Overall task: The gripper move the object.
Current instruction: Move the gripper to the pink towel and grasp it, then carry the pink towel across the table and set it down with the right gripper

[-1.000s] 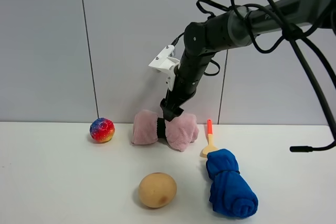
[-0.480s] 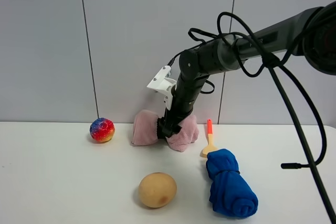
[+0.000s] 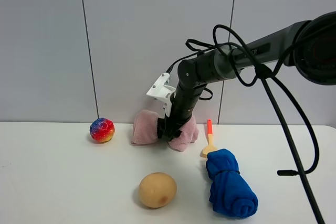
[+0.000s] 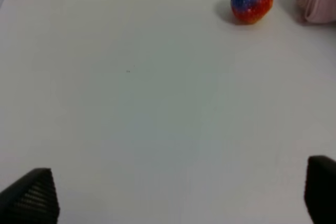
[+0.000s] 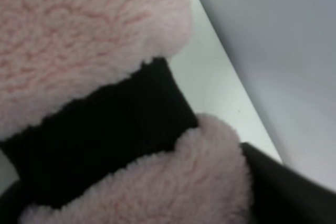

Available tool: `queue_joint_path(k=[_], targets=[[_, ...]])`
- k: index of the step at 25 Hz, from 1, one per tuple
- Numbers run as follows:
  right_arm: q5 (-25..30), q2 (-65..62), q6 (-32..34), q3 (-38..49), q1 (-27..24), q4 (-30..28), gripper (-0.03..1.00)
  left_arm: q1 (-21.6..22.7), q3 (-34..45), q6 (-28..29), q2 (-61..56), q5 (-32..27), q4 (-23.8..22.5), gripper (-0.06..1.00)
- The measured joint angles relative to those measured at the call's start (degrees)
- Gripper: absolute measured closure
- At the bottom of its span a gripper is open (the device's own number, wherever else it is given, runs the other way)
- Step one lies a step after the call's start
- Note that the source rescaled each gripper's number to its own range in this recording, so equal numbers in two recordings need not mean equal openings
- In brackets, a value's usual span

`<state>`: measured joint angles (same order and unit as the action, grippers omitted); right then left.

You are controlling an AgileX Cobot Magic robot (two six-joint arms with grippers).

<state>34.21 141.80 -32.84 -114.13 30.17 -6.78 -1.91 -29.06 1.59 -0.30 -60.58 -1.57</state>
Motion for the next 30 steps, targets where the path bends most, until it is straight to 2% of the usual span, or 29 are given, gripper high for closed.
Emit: queue_joint_path(k=[1,2,3,6,10,14,17,19,25,28,30], targets=[[0.0,0.0,0.0,0.0,0.0,0.0,0.63,0.0,0.0,0.0,0.0,0.0,0.0,-0.06],[0.2,0.0,0.0,0.0,0.0,0.1,0.86,0.0,0.0,0.0,0.0,0.0,0.0,-0.06],[0.6,0.0,0.0,0.0,0.1,0.1,0.97,0.0,0.0,0.0,0.0,0.0,0.0,-0.06],[2.3,-0.6,0.0,0.0,0.7,-0.1,0.97,0.0,0.0,0.0,0.0,0.0,0.0,-0.06],[8.1,-4.0,0.1,0.0,2.3,0.0,0.97,0.0,0.0,0.0,0.0,0.0,0.0,-0.06],[13.9,-12.2,0.1,0.0,5.0,0.6,0.97,0.0,0.0,0.0,0.0,0.0,0.0,-0.06],[14.6,-19.0,-3.3,0.0,7.8,1.9,0.97,0.0,0.0,0.0,0.0,0.0,0.0,-0.06],[14.6,-22.9,-11.8,0.0,10.0,2.1,0.97,0.0,0.0,0.0,0.0,0.0,0.0,-0.06],[13.5,-26.0,-53.0,0.0,15.8,5.9,0.97,0.0,0.0,0.0,0.0,0.0,0.0,-0.06],[11.7,-24.5,-68.1,0.0,17.5,9.5,0.97,0.0,0.0,0.0,0.0,0.0,0.0,-0.06],[10.2,-22.5,-74.0,0.0,18.2,11.3,0.97,0.0,0.0,0.0,0.0,0.0,0.0,-0.06]])
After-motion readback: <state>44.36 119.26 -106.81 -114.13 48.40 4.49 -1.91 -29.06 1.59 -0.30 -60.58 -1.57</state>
